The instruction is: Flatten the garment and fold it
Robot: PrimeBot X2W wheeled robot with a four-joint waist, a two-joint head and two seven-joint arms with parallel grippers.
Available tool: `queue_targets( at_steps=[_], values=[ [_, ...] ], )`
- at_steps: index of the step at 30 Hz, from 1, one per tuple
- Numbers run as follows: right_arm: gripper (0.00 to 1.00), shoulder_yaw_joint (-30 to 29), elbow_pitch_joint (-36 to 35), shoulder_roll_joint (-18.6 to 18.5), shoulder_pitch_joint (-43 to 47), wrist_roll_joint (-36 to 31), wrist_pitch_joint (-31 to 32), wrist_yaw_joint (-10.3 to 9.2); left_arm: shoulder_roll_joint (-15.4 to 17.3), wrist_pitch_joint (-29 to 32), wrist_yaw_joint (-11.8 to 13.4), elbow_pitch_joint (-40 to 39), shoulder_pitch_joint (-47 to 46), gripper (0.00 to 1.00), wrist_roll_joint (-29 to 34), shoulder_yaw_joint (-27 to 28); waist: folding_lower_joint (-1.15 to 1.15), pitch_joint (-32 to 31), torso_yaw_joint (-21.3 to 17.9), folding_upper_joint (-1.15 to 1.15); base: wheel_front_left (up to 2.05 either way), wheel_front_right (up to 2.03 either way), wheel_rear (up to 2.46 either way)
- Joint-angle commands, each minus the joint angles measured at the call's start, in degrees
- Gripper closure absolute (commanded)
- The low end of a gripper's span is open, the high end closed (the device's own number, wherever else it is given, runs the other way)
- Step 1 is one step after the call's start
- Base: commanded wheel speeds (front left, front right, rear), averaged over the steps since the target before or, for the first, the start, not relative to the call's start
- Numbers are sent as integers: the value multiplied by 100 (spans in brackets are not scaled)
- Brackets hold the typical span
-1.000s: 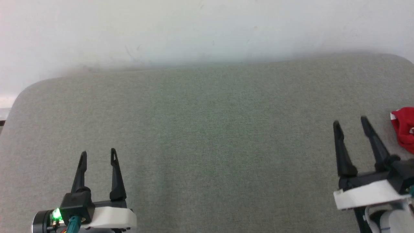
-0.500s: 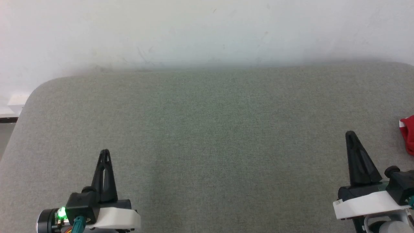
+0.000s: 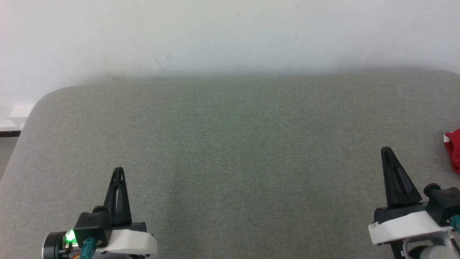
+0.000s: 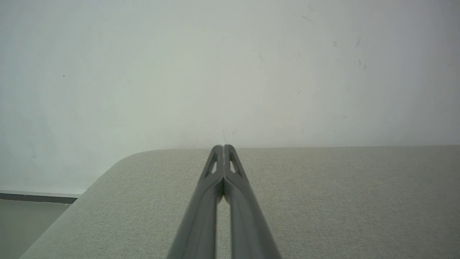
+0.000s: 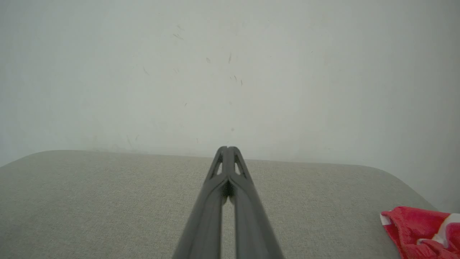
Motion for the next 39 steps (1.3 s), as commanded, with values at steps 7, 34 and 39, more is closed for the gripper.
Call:
queue_targets(
  at_steps=[7, 34, 39],
  values=[
    [100, 34, 9, 40, -30, -69, 106, -2, -15, 102, -72, 32, -80, 100, 26, -1, 0, -10, 5, 0, 0, 0, 0],
    [100, 98, 25, 95, -66, -222, 422, -5, -38, 418, -226, 90, -178, 100, 57, 0, 0, -48, 23, 0, 0, 0, 0],
    [100, 110, 27, 105, -73, -250, 480, -6, -42, 476, -254, 101, -196, 100, 62, 0, 0, -55, 27, 0, 0, 0, 0]
  ],
)
